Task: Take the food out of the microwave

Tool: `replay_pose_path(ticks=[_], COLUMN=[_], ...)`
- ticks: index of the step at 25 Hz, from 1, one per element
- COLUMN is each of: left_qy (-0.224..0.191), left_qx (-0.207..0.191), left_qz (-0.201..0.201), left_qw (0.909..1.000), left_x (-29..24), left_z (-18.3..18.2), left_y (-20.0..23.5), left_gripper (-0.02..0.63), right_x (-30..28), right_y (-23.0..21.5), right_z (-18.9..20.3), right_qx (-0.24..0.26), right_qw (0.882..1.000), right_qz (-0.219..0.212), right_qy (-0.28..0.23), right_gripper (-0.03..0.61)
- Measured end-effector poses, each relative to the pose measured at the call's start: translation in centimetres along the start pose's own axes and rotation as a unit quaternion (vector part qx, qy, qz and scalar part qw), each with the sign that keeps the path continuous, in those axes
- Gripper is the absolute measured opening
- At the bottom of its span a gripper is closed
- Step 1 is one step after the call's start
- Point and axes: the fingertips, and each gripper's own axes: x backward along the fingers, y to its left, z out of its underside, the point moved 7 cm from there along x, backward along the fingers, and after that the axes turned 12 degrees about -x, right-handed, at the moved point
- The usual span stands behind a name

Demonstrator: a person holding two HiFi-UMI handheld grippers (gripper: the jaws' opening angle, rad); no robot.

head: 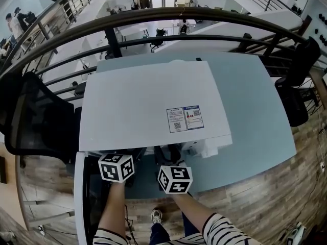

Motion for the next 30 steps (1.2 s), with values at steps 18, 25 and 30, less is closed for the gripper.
replay_pose_path(ticks=[18, 25, 30], left_qy=[-0.004, -0.027, -0.038], left_qx=[0.009, 0.017, 0.025], left_qz=[0.016, 0.021, 0.016], left_qw=[0.9998, 0.9993, 0.9989], left_x=[-0.4, 1.0, 2.7], left_z=[0.1, 0.3, 1.1], left_y=[-0.1, -1.0, -2.3], left_gripper=[0.281, 0.281, 0.281], right_x=[-0.6, 1.1, 2.7], right_y=[0.2, 0.6, 0.6], right_z=[-0.3, -0.6, 0.2], right_qx=[0.013, 0.014, 0.013], right_qw=[1.0, 1.0, 1.0], right_qz=[-0.004, -0.014, -0.018], right_qy=[0.002, 0.004, 0.014], right_gripper=[0.209, 0.209, 0.209])
